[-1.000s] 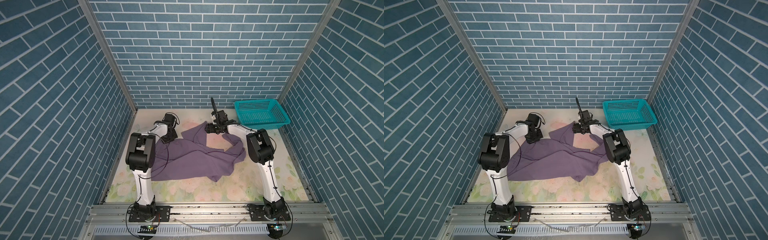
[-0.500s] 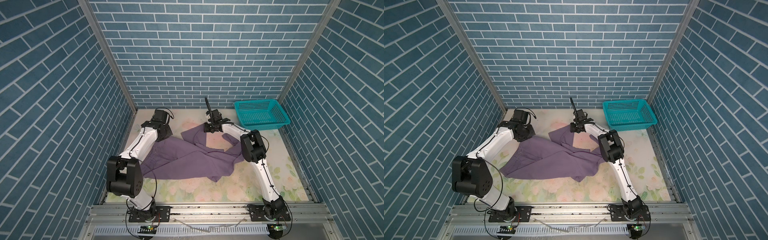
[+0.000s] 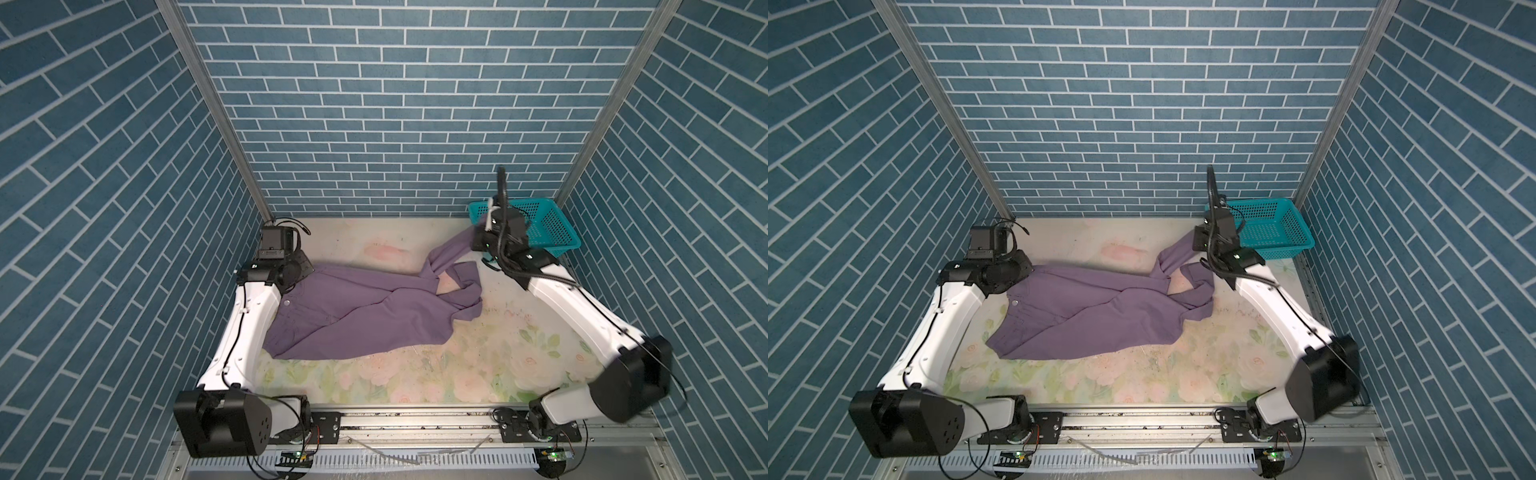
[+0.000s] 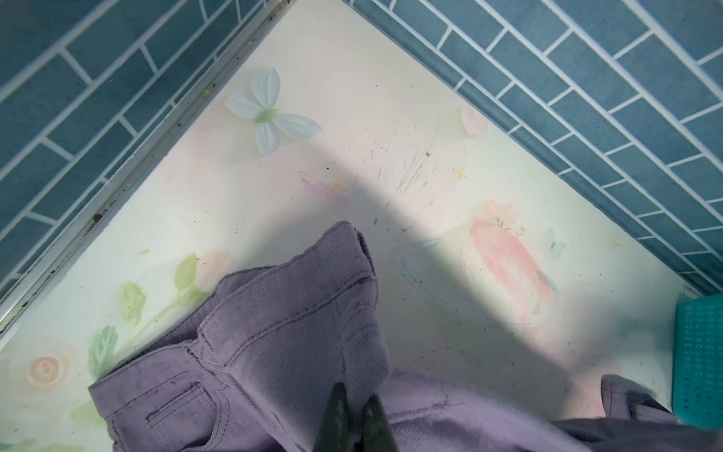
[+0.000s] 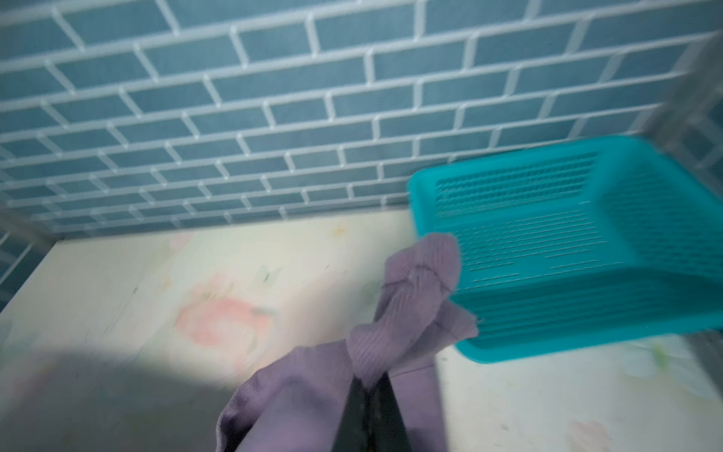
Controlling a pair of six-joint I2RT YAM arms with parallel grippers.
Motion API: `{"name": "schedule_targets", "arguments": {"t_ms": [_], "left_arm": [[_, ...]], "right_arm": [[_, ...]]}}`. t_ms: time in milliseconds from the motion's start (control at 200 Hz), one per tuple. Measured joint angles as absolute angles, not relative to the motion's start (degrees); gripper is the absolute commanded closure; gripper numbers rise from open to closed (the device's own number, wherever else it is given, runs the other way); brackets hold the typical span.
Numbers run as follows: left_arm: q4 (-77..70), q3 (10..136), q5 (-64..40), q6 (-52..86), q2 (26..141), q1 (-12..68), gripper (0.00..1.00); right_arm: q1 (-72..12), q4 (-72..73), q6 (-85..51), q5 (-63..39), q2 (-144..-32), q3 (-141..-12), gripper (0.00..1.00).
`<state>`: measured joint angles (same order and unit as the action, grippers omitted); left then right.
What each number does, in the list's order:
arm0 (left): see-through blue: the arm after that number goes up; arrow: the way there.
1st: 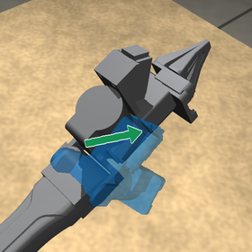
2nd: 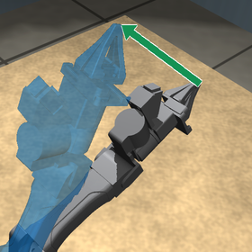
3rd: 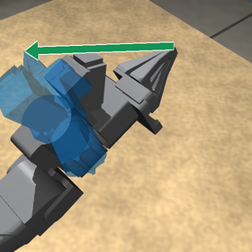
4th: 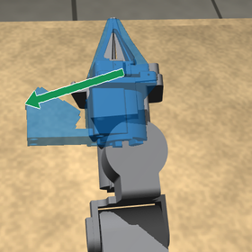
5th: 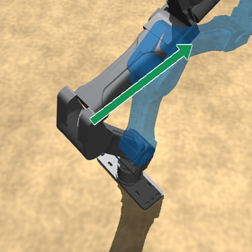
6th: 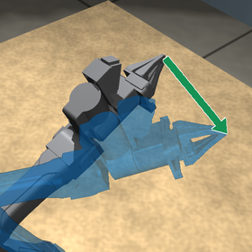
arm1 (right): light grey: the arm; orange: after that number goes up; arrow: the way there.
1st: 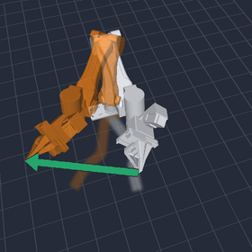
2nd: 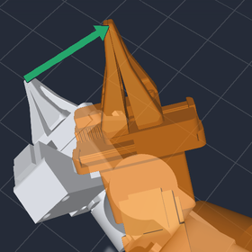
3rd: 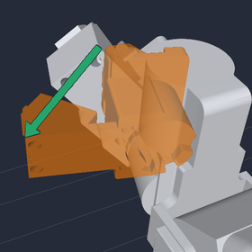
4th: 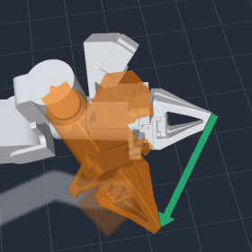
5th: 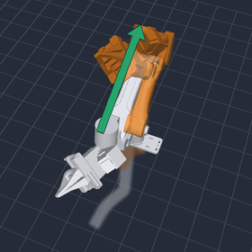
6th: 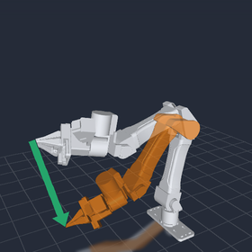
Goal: Fold and stack the trousers
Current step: Flatten out the trousers at the center of the table.
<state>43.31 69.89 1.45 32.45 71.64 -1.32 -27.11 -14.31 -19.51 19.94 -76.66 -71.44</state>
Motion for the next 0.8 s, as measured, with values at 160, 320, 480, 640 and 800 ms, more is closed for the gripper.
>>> {"name": "schedule_targets", "arguments": {"t_ms": [160,320,480,640,800], "left_arm": [[44.2,68.7,1.3,32.3,70.1,-1.9,1.00],[44.9,68.5,1.1,32.3,69.8,-2.0,1.00],[46.3,68.8,1.5,31.8,68.5,-2.6,1.00],[46.9,71.2,1.5,31.5,69.0,-4.9,1.00],[46.5,74.5,1.3,31.6,71.8,-5.9,1.00]], "right_arm": [[-26.7,-20.0,-21.2,34.2,-57.7,-61.3,1.00],[-26.0,-28.1,-22.2,47.4,-41.8,-57.2,1.00],[-25.5,-29.1,-19.9,58.8,-33.0,-57.1,1.00],[-24.6,-25.5,-15.6,62.5,-36.4,-57.1,1.00],[-21.6,-20.8,-13.9,60.4,-47.0,-57.3,1.00]]}}
